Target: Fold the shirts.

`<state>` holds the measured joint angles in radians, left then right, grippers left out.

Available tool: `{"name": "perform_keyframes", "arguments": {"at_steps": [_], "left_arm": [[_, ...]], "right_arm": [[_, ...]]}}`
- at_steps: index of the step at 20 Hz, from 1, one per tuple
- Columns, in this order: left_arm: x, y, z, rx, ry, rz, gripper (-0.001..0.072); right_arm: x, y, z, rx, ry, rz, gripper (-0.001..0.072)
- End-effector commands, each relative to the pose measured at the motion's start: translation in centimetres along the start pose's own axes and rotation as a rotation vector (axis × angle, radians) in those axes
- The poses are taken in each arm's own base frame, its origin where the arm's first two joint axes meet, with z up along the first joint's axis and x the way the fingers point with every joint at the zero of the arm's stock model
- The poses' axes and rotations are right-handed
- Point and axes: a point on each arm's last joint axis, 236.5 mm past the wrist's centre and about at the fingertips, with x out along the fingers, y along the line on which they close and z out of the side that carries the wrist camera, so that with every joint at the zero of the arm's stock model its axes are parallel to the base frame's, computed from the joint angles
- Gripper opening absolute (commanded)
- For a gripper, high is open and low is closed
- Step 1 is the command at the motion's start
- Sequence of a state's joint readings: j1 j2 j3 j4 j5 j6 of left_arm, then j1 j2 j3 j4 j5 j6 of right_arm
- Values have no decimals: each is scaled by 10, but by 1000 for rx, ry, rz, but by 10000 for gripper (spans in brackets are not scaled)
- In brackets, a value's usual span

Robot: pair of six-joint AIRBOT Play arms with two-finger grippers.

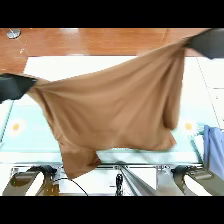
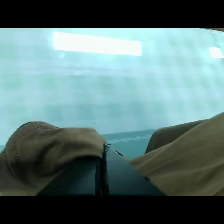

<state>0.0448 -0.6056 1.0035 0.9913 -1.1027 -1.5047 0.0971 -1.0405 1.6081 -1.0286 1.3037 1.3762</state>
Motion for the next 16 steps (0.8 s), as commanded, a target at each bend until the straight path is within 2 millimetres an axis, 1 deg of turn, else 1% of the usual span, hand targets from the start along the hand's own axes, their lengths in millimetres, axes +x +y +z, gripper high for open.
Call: {"name": "perform_keyframes", "arguments": {"at_steps": [1, 2, 4, 5, 6, 7, 9, 10, 11, 12, 13, 14, 15, 16], "left_arm": [[67, 65, -1, -77, -52, 94, 21], [85, 81, 3, -101, -58, 119, 21], [117, 110, 5, -144, -51, 166, 21], [133, 124, 1, -164, -34, 187, 21], [147, 133, -6, -190, -2, 195, 21], [161, 140, -15, -230, 31, 192, 21], [179, 144, -28, -313, 72, 172, 23], [185, 142, -31, -360, 78, 154, 30], [189, 142, -33, -383, 82, 146, 215], [189, 141, -38, -366, 106, 142, 626], [186, 141, -45, -296, 149, 139, 704], [179, 143, -53, -257, 207, 138, 704], [169, 149, -62, -257, 273, 145, 703], [155, 157, -72, -274, 341, 154, 703]], "right_arm": [[110, -61, 1, 128, 24, 8, 25], [137, -75, 4, 168, 21, 17, 25], [182, -89, 9, 239, 30, 67, 25], [203, -96, 11, 269, 34, 89, 25], [221, -102, 12, 294, 39, 111, 25], [236, -110, 11, 323, 46, 117, 25], [260, -130, 2, 428, 69, 107, 26], [269, -143, -5, 508, 83, 95, 57], [272, -152, -12, 570, 99, 99, 329], [270, -158, -19, 599, 122, 112, 647], [262, -167, -28, 609, 161, 115, 623], [249, -172, -40, 582, 213, 127, 623], [232, -179, -54, 557, 277, 127, 622], [210, -187, -78, 526, 381, 113, 619]]}}
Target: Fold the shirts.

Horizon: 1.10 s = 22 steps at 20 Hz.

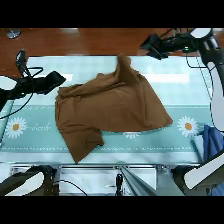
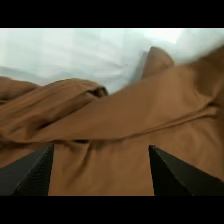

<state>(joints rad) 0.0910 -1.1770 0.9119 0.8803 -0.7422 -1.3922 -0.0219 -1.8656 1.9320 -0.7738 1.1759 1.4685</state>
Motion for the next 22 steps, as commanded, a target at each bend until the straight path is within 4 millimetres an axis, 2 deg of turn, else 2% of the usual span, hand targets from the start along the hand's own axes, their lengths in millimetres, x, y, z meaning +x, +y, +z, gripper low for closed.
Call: {"name": "perform_keyframes", "arguments": {"at_steps": [1, 2, 4, 6, 7, 9, 12, 14, 15, 19, 22], "left_arm": [[-21, 34, -37, 2, 223, 41, 703], [-31, 50, -50, -28, 285, 63, 703], [-53, 88, -86, -128, 423, 140, 703], [-72, 115, -123, -225, 515, 193, 703], [-77, 125, -137, -280, 519, 201, 703], [-81, 135, -155, -367, 486, 187, 702], [-72, 124, -173, -463, 453, 45, 702], [-59, 118, -178, -483, 424, -17, 700], [-53, 116, -177, -493, 405, -30, 699], [-33, 109, -183, -462, 420, -51, 700], [-13, 84, -178, -444, 409, -147, 699]], "right_arm": [[-48, -57, -58, -24, 287, -111, 618], [-73, -84, -75, -22, 358, -215, 618], [-109, -116, -86, 15, 322, -335, 619], [-124, -120, -91, 56, 157, -308, 618], [-128, -121, -100, 90, 79, -292, 618], [-136, -124, -136, 178, -20, -265, 619], [-142, -131, -203, 259, -48, -254, 618], [-138, -128, -234, 301, -37, -226, 618], [-136, -125, -244, 312, -34, -218, 618], [-132, -115, -255, 336, -23, -180, 618], [-132, -115, -251, 346, -41, -174, 618]]}}
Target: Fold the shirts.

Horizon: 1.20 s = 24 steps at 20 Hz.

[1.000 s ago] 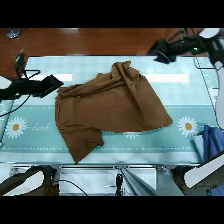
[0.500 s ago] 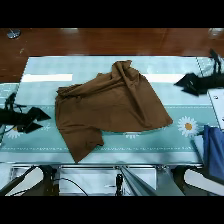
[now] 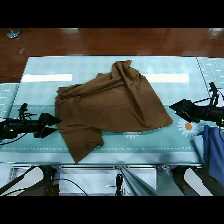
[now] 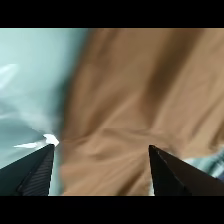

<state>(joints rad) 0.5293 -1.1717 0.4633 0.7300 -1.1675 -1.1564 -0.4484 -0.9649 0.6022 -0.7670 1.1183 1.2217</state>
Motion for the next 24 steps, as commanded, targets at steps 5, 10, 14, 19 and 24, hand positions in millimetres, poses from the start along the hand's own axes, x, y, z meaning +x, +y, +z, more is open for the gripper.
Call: {"name": "perform_keyframes", "arguments": {"at_steps": [5, 10, 14, 19, 24], "left_arm": [[37, -25, -11, 78, 79, -64, 39], [30, -36, -4, 130, 75, -83, 20], [30, -37, -2, 132, 71, -82, 20], [30, -34, 4, 135, 47, -69, 20], [30, -33, 5, 136, 43, -67, 21]], "right_arm": [[-46, -68, 42, 94, -168, -216, 618], [-33, -109, -25, 253, 19, -305, 618], [3, -93, -42, 157, 181, -269, 618], [39, -70, -45, 86, 311, -221, 618], [68, -50, -18, 79, 283, -173, 618]]}}
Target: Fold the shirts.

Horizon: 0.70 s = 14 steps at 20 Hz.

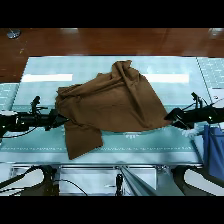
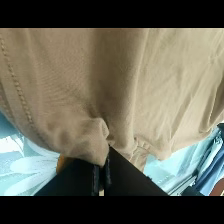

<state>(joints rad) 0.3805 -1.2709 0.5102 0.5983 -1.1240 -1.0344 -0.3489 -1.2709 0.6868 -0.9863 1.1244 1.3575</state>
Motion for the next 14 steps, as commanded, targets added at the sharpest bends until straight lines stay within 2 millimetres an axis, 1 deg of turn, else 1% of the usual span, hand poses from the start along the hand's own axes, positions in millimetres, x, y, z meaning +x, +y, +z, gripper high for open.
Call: {"name": "perform_keyframes", "arguments": {"at_steps": [1, 2, 3, 4, 5, 6, 7, 8, 9, 10, 11, 12, 13, 14], "left_arm": [[0, 1, 2, 2, -6, 4, 21], [0, 1, 2, 2, -8, 5, 20], [0, 1, 3, 2, -10, 6, 20], [0, 1, 3, 2, -11, 6, 20], [0, 1, 3, 2, -12, 6, 20], [0, -1, 4, -1, -18, -2, 20], [-3, -9, 10, -4, -37, -27, 20], [-9, -24, 19, 9, -67, -62, 20], [-22, -52, 37, 36, -124, -127, 20], [-44, -89, 59, 85, -206, -205, 20], [-78, -136, 83, 165, -314, -286, 19], [-117, -183, 100, 262, -422, -346, 20], [-164, -232, 112, 390, -549, -371, 19], [-208, -274, 115, 510, -670, -373, 19]], "right_arm": [[15, 21, 21, -8, -10, 37, 618], [19, 29, 21, -16, 4, 51, 615], [24, 36, 20, -33, 18, 53, 563], [29, 42, 16, -57, 39, 49, 383], [33, 47, 13, -85, 51, 44, 131], [32, 53, 14, -119, 48, 42, 26], [26, 62, 20, -145, 40, 49, 25], [12, 77, 32, -181, 20, 65, 25], [-9, 97, 50, -226, -22, 83, 25], [-40, 123, 73, -279, -95, 104, 25], [-83, 156, 99, -341, -198, 127, 25], [-134, 194, 121, -413, -324, 151, 25], [-186, 228, 135, -480, -452, 172, 25], [-243, 262, 140, -553, -593, 191, 25]]}}
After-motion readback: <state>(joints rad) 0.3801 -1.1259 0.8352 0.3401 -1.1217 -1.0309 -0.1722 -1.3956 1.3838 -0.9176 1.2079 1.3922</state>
